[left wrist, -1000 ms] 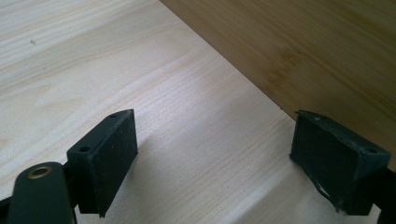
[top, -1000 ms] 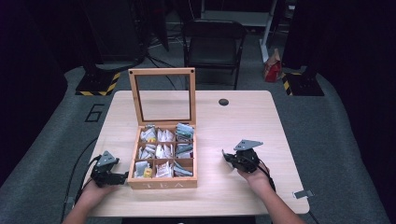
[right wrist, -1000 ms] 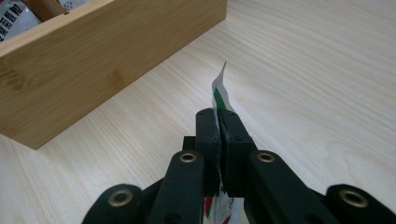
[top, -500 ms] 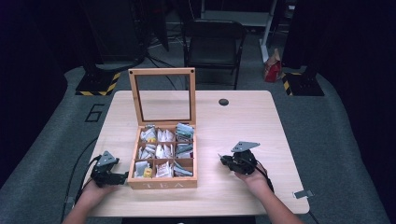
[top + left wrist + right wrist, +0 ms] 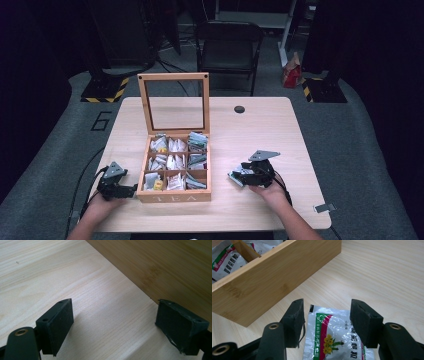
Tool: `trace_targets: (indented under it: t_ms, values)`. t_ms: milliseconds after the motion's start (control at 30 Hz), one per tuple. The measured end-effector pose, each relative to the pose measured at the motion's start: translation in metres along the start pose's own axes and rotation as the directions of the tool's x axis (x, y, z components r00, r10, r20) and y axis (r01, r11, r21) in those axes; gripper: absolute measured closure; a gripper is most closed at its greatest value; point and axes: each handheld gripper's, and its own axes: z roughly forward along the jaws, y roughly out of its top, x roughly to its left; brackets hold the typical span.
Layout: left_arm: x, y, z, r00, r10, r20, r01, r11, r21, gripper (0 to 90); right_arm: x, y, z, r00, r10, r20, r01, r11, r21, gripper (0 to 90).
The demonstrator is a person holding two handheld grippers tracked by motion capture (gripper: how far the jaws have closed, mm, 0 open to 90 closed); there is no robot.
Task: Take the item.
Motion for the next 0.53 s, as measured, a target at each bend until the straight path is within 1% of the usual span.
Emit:
trace_targets:
  t_ms: [33,67,100,167,200,233,267,300,333,400,433,533]
  values:
    - [0.0,0.0,0.0,1.0,0.002,-0.002,-0.002,1.0,0.001,14.1,-0.001,0.0,-0.001,1.0,0.009,0.003,-0.009,1.0,-0.002,44.7]
    - [0.0,0.0,0.0,1.0,0.001,-0.001,-0.001,1.0,0.0,14.1,-0.002,0.0,-0.002,0.9999,0.006,0.009,-0.006,1.0,-0.008,44.7]
    - [0.0,0.0,0.0,1.0,0.002,-0.001,-0.002,1.0,0.001,14.1,-0.003,0.0,-0.003,0.9997,0.018,0.015,-0.017,1.0,-0.013,44.8]
    - [0.0,0.0,0.0,1.0,-0.001,0.001,0.001,1.0,0.001,14.1,-0.007,0.0,-0.005,0.9995,0.018,0.025,-0.017,1.0,-0.019,44.8]
    - [0.0,0.0,0.0,1.0,0.0,0.0,0.0,1.0,0.0,14.1,-0.007,0.0,-0.005,0.999,0.032,0.03,-0.031,0.999,-0.019,44.8]
    - [0.0,0.0,0.0,1.0,-0.001,0.001,0.001,1.0,0.001,14.1,-0.008,-0.001,-0.006,0.9988,0.035,0.033,-0.035,0.999,-0.019,44.7]
    - [0.0,0.0,0.0,1.0,-0.003,0.002,0.003,1.0,0.001,14.1,-0.01,-0.001,-0.006,0.9989,0.027,0.04,-0.026,0.999,-0.024,44.7]
    - [0.0,0.0,0.0,1.0,0.001,-0.002,-0.001,1.0,0.0,14.1,-0.01,-0.001,-0.007,0.9981,0.038,0.05,-0.037,0.999,-0.023,44.7]
    - [0.0,0.0,0.0,1.0,0.0,0.0,0.0,1.0,0.001,14.1,-0.01,-0.001,-0.008,0.9977,0.037,0.057,-0.036,0.999,-0.027,44.7]
    - [0.0,0.0,0.0,1.0,-0.004,0.002,0.004,1.0,0.004,14.1,-0.012,-0.002,-0.009,0.9967,0.015,0.079,-0.013,0.999,-0.03,44.3]
    - [0.0,0.0,0.0,1.0,0.002,-0.001,-0.002,1.0,0.001,14.1,-0.012,-0.002,-0.009,0.9962,0.012,0.086,-0.01,1.0,-0.028,44.0]
    - [0.0,0.0,0.0,1.0,0.001,0.0,-0.001,1.0,0.001,14.1,-0.009,-0.002,-0.009,0.9945,-0.005,0.104,0.008,1.0,-0.026,43.7]
